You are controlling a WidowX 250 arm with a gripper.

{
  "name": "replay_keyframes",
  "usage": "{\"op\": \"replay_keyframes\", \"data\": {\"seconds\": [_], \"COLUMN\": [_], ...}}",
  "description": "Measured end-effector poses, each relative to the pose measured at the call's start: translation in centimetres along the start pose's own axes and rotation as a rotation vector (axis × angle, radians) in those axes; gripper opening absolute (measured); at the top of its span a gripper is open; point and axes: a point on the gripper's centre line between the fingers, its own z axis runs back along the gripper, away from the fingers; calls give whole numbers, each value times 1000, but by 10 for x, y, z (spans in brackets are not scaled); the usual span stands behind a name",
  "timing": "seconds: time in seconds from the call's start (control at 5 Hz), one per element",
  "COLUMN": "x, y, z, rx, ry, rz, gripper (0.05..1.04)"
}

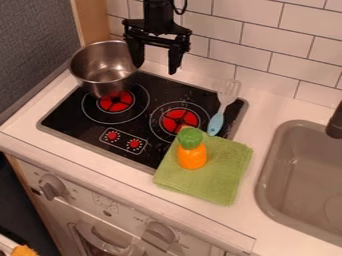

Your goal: Moved the little bottle to the left burner.

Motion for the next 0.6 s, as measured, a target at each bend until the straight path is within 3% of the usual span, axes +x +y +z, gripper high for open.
{"op": "replay_keyframes", "data": {"seconds": [0.2, 0.4, 0.6], "x": [-3, -30, -52], "y": [-3, -30, -61], "z": [-13, -8, 34], "rx": [-8, -57, -102], "ry": [26, 36, -70], "rz": [-4, -96, -207], "gripper": [999, 1000, 1000]}}
